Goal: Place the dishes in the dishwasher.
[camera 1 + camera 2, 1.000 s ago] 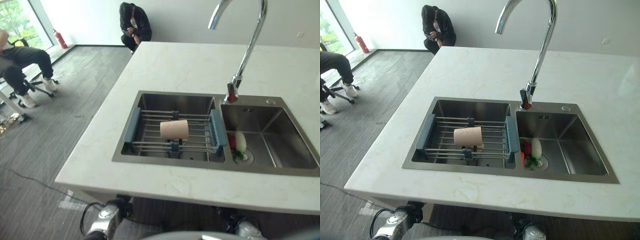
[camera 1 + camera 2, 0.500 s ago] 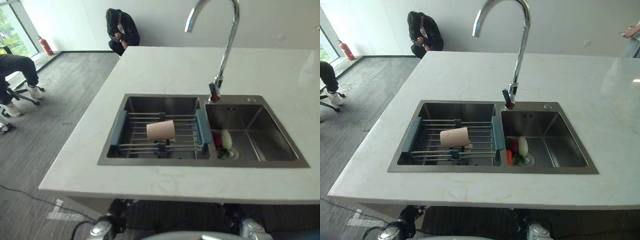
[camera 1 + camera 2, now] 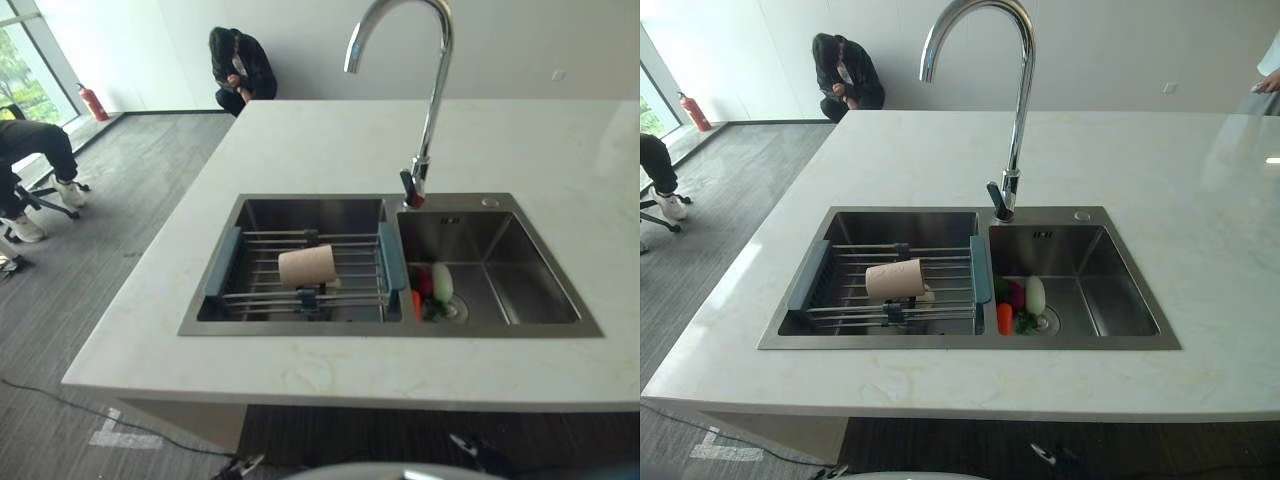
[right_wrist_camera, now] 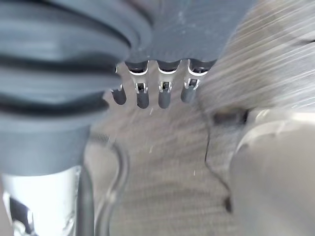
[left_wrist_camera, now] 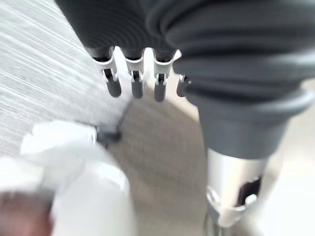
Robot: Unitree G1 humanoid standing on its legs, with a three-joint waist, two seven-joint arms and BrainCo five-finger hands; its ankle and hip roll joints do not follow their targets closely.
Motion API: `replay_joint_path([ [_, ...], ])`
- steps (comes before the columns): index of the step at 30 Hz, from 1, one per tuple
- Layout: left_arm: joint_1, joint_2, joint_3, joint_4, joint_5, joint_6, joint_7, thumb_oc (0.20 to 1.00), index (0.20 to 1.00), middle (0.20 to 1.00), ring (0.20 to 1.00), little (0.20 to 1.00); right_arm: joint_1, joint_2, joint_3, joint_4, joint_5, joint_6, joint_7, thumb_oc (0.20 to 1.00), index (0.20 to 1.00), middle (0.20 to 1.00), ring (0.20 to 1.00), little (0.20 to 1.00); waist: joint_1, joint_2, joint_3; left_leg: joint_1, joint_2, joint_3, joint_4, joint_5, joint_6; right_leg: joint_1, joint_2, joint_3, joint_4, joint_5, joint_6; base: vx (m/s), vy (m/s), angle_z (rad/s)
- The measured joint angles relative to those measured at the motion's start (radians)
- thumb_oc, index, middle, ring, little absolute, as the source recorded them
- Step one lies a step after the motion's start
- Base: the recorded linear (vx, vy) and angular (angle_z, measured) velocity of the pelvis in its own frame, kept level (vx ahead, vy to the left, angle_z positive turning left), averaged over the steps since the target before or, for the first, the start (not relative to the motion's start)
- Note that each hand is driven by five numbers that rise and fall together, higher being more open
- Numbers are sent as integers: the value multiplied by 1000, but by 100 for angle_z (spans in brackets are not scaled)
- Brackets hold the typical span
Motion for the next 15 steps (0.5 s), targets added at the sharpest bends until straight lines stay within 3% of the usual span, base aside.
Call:
replay_joint_path([
  [3,13,76,190,31,-113,23,48,1000,1000,1000,1000,1000,15,-41,-25,2,0,0,17,1000,1000,1000,1000,1000,1,9,-19,-3,1,-6,0,-2,3,1,2,-6,0,0,0,-6,12,6],
  [5,16,113,201,30,-119,19,89,1000,1000,1000,1000,1000,17,-62,-26,4,0,-5,21,1000,1000,1000,1000,1000,7,26,-23,-7,-1,-9,0,-1,4,0,1,-7,0,1,1,-13,26,7],
  [8,0,111,275,36,-221,16,231,1000,1000,1000,1000,1000,20,-65,-19,2,0,-14,38,1000,1000,1000,1000,1000,8,53,-33,-13,-2,-15,0,0,2,0,0,-11,0,0,0,34,28,7],
  [9,-19,139,366,50,-237,6,306,1000,1000,1000,1000,1000,22,-63,-16,-4,0,-14,38,1000,1000,1000,1000,1000,6,50,-40,-13,0,-20,0,0,2,2,3,-16,0,-3,-1,50,2,13],
  [13,-42,188,396,-65,-275,-89,481,1000,1000,1000,1000,1000,25,-63,-6,-9,0,-15,35,1000,1000,1000,1000,1000,11,78,-41,-19,-5,-37,0,1,2,1,1,-30,0,-6,0,3,4,10],
  [15,-51,191,405,-178,-306,-175,557,1000,1000,1000,1000,1000,25,-62,23,-13,0,-14,31,1000,1000,1000,1000,1000,17,79,-37,-20,-5,-38,0,5,-4,-1,0,-32,0,-4,4,0,0,0],
])
